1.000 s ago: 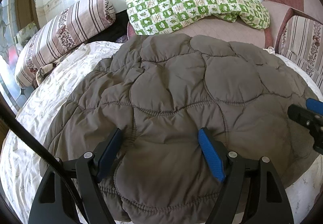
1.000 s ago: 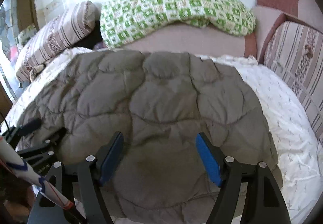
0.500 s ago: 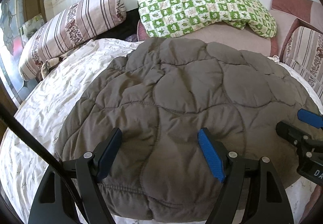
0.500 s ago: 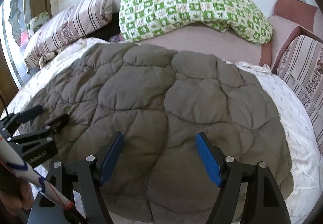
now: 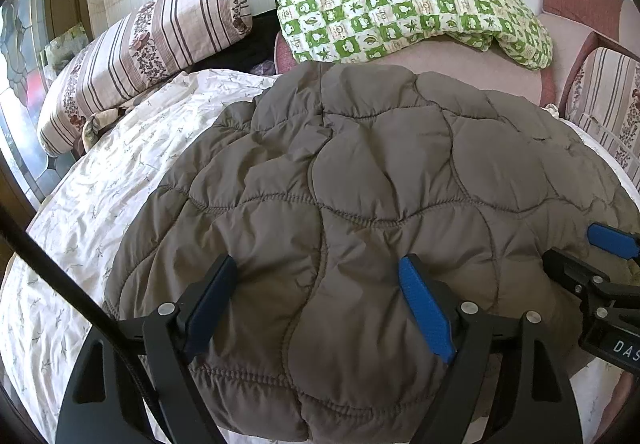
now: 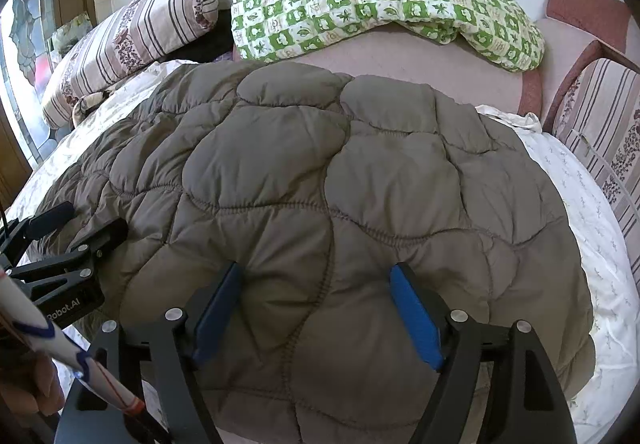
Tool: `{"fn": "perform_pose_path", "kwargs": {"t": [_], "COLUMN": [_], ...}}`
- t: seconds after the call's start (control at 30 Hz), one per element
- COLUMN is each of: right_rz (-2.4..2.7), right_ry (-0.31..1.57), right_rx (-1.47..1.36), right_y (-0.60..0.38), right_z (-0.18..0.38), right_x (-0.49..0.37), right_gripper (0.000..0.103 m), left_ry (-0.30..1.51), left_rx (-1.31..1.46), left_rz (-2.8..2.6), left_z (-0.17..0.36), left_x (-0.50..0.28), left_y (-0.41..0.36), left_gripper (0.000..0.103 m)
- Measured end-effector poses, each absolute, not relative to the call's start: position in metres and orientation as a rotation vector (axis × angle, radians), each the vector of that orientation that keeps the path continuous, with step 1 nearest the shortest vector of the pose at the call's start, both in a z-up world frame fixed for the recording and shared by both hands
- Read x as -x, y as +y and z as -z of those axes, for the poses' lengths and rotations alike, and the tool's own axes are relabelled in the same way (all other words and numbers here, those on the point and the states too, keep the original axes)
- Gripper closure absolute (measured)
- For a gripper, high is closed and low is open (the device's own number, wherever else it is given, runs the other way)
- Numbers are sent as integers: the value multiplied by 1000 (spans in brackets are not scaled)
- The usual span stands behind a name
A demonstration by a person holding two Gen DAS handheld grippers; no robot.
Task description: Fold large clothes
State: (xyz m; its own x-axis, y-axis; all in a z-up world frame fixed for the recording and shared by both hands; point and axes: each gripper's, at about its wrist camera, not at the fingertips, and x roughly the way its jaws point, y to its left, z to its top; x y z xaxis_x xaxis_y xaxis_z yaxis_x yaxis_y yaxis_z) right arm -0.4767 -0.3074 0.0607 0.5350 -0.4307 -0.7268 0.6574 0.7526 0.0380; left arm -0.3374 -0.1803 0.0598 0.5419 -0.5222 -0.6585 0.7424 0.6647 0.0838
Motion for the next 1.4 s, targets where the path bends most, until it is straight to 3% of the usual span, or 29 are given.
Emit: {"fn": "perform_pose_path", "kwargs": {"t": [0.3, 0.47, 0.63, 0.83, 1.0, 1.07, 1.4], "right_rz": [657, 695, 783, 841, 864, 869, 845], "right_ry": [757, 679, 476, 315, 239, 201, 241], "right_rx": [-340, -320, -319, -279, -194, -179, -170], "right_y": [-308, -297, -261, -190, -129, -106, -47], "right_z": [-63, -96, -173, -235, -273, -285, -277], "right_x": [478, 493, 541, 606, 647, 663, 682], "right_gripper": [21, 21, 21, 13, 0, 0, 0], "left_ry": [646, 643, 521, 369, 252, 222, 238], "left_rx": [-375, -350, -271, -147, -105, -99, -196], "left_rz": [774, 771, 757, 806, 804, 788, 696], "left_z": [-60, -68, -117, -194, -249, -260, -253], "left_x": [338, 339, 365, 425, 474, 492, 528], "left_y": [-180, -175, -139, -59, 15, 36, 78], "left_gripper": [20, 20, 20, 20, 11, 2, 0]}}
